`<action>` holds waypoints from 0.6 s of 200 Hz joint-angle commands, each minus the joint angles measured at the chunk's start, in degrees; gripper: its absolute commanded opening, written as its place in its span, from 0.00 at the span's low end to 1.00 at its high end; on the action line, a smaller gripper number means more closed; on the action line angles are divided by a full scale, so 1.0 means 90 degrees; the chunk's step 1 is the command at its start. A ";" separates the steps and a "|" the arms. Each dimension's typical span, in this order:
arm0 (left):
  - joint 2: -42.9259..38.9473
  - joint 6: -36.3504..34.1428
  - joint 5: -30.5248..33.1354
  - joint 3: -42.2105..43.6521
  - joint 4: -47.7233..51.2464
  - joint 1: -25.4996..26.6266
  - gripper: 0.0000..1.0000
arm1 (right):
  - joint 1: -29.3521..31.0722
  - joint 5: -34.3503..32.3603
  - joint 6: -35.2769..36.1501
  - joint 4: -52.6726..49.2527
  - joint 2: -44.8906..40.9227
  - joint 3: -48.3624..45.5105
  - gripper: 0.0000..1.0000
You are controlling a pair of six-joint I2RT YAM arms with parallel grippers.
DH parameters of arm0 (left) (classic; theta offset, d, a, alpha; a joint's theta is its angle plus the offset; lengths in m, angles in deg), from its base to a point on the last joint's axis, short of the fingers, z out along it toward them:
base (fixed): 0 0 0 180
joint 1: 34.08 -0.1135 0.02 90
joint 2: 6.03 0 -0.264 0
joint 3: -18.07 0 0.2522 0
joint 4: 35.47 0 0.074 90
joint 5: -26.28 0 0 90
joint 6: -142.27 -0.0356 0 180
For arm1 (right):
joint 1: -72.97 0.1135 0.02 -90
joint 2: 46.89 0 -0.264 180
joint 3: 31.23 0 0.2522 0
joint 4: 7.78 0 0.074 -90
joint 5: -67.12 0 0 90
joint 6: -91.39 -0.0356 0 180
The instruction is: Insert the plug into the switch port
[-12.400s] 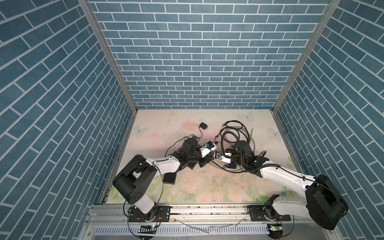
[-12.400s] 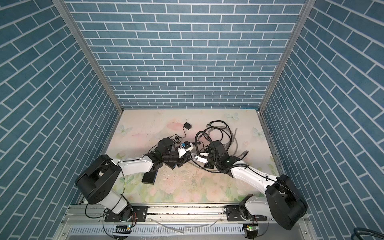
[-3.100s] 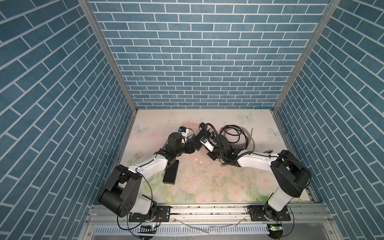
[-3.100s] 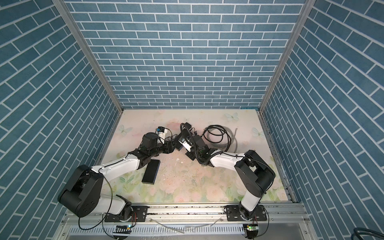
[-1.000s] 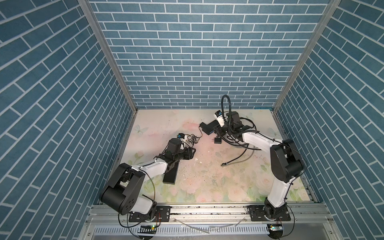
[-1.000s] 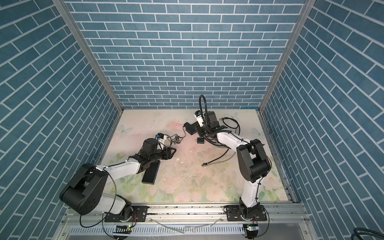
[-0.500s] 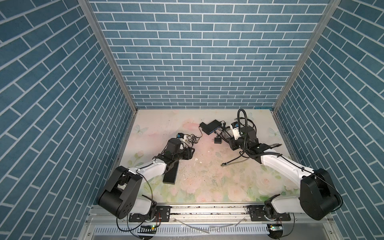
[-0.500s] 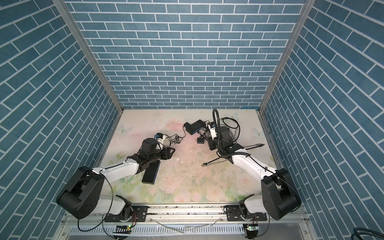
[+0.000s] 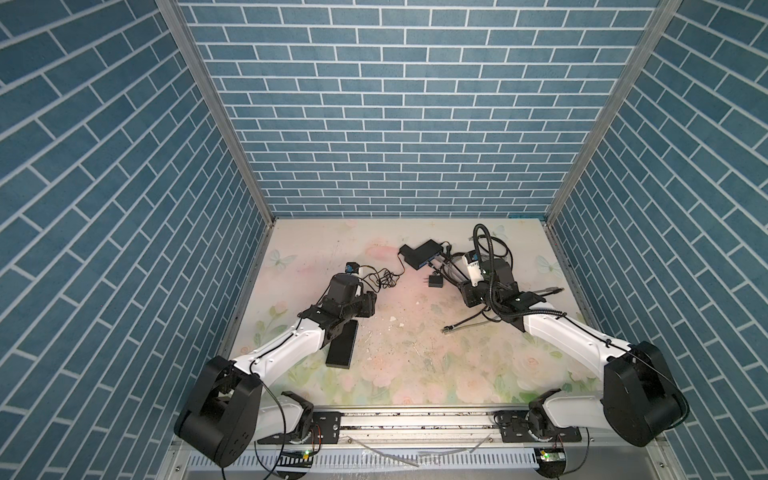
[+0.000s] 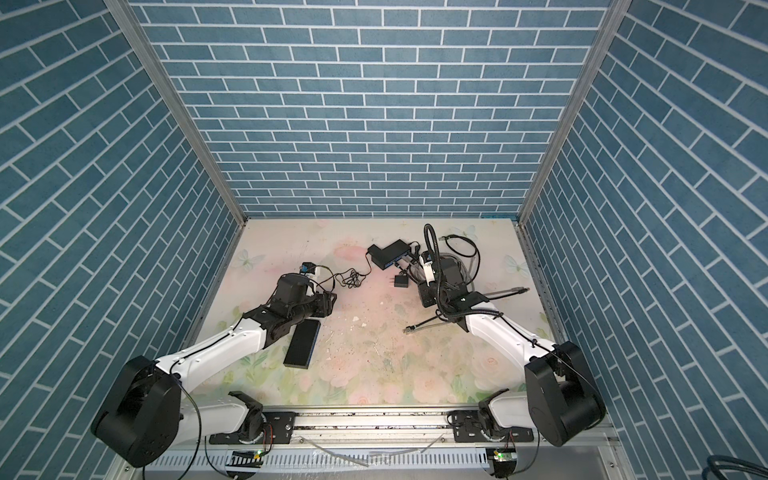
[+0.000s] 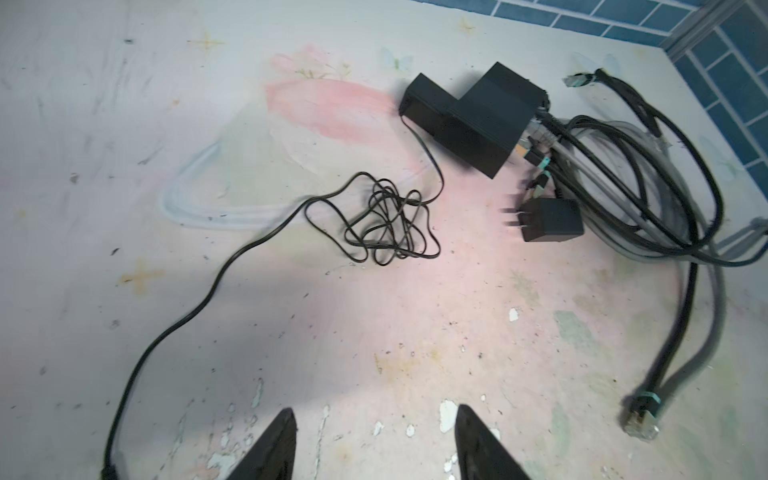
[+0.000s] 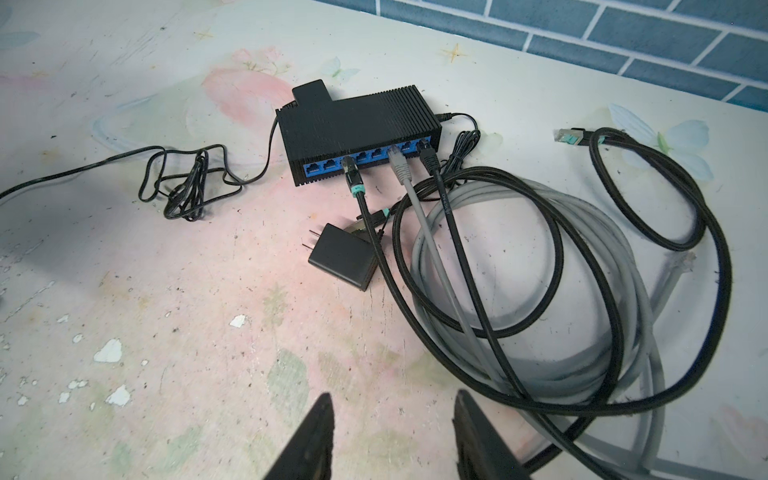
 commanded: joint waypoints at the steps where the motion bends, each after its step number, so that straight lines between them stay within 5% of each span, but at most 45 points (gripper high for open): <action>1: 0.0101 0.0082 0.0599 -0.0081 0.0417 -0.0102 0.62 | 0.0073 0.0298 0.0063 0.0107 0.0111 -0.0112 0.47; 58: 0.1006 0.0547 0.1175 -0.0876 0.1705 -0.0500 0.61 | 0.0712 0.0251 0.0415 0.0073 0.0567 0.0171 0.47; 120: 0.1759 0.0794 0.0887 -0.0942 0.1522 -0.1169 0.57 | 0.1048 0.0618 0.0345 0.0558 0.1067 0.0314 0.47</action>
